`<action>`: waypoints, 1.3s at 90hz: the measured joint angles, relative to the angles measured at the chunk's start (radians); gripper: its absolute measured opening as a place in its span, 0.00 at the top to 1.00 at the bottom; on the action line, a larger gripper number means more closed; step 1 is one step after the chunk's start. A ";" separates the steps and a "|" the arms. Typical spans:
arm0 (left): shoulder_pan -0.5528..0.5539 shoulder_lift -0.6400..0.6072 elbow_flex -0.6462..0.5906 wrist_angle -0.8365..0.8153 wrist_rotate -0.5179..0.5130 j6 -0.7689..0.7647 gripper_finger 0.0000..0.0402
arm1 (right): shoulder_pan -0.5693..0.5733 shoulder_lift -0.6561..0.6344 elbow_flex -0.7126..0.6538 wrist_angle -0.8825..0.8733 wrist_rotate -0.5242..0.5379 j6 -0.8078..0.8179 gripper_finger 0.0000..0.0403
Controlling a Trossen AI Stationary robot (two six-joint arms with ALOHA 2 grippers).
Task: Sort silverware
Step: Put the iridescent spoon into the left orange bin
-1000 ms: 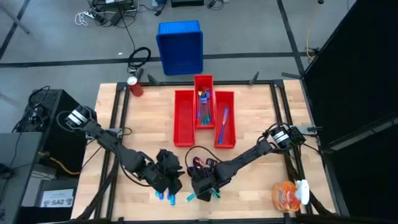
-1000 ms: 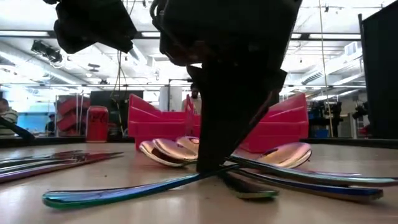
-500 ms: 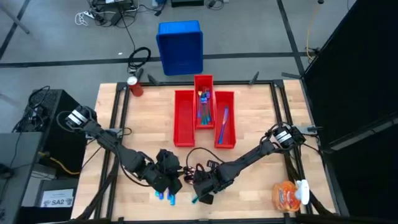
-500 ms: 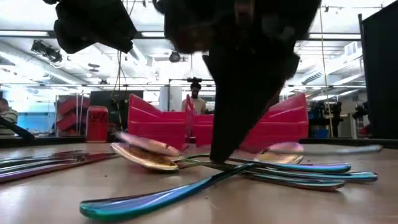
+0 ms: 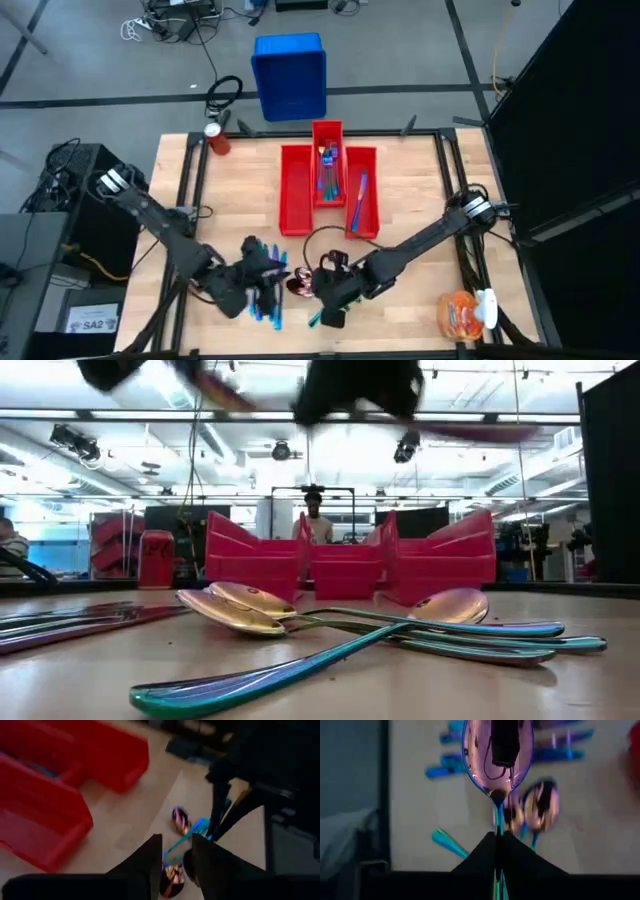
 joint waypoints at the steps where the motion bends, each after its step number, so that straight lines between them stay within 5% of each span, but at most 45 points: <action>1: -0.008 -0.005 0.000 0.001 -0.015 0.001 0.78 | -0.002 -0.005 0.000 0.007 0.000 -0.006 1.00; 22: -0.145 -0.055 0.001 0.001 -0.257 0.008 0.78 | -0.099 -0.065 0.000 0.154 -0.017 -0.098 1.00; 44: -0.183 -0.042 0.001 0.007 -0.278 -0.008 0.78 | -0.283 -0.089 -0.030 0.392 -0.115 -0.113 1.00; 58: -0.192 -0.032 0.001 0.010 -0.277 -0.023 0.78 | -0.350 -0.116 -0.181 0.571 -0.171 -0.097 1.00; 75: -0.202 -0.025 -0.001 0.008 -0.279 -0.030 0.78 | -0.400 -0.209 -0.481 0.989 -0.203 -0.038 1.00; 93: -0.194 -0.025 -0.007 0.004 -0.295 -0.023 0.78 | -0.453 -0.257 -0.655 1.332 0.021 0.016 1.00; 117: -0.158 -0.025 -0.007 -0.004 -0.291 -0.020 0.78 | -0.521 -0.256 -0.651 1.234 0.282 0.109 1.00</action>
